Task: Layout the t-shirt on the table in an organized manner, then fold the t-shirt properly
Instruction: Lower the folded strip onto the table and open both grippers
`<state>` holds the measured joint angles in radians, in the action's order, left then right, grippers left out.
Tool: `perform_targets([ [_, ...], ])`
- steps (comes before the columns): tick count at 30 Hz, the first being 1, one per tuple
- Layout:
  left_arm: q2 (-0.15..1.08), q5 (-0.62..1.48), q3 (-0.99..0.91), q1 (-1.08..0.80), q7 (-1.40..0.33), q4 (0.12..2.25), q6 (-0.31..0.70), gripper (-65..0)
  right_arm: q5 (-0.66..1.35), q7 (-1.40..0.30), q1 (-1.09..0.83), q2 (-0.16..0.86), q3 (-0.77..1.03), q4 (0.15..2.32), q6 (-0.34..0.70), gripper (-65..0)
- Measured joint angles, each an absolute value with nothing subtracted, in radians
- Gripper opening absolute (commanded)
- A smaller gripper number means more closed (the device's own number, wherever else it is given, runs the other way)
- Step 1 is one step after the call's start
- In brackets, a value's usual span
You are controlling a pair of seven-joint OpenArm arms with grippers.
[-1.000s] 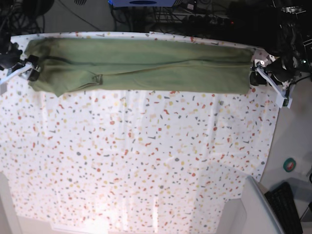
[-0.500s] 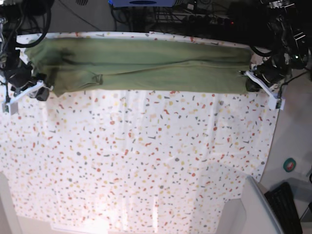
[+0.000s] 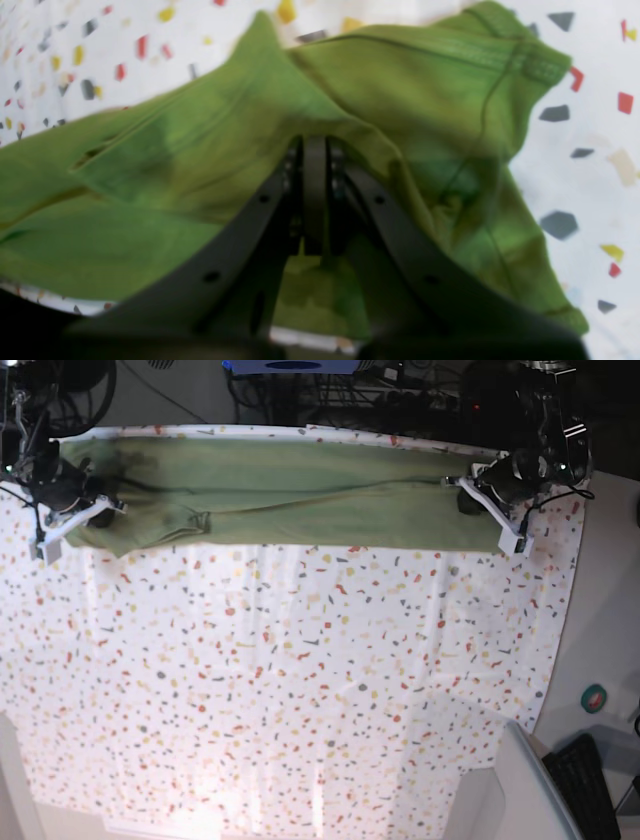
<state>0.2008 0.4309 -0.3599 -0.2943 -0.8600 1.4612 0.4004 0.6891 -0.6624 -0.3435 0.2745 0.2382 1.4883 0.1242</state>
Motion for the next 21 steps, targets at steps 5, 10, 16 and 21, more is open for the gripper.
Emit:
perform_targets([
  [5,0.204,0.436,-0.363,-0.290,-0.855,1.458,0.400,-65.0,0.685,-0.670,-0.376,0.277,0.238,1.464,0.124,-65.0],
  [10,0.220,0.434,-0.366,-0.292,-0.857,1.460,0.401,-65.0,0.688,-0.669,-0.385,0.279,0.238,1.467,0.124,-65.0],
  [16,0.216,0.446,-0.372,-0.308,-0.863,1.604,0.401,-65.0,0.700,-0.753,-0.403,0.278,0.281,1.644,0.124,-65.0],
  [21,0.204,0.431,-0.338,-0.302,-0.859,1.596,0.400,-65.0,0.683,-0.764,-0.364,0.278,0.294,1.562,0.123,-65.0],
])
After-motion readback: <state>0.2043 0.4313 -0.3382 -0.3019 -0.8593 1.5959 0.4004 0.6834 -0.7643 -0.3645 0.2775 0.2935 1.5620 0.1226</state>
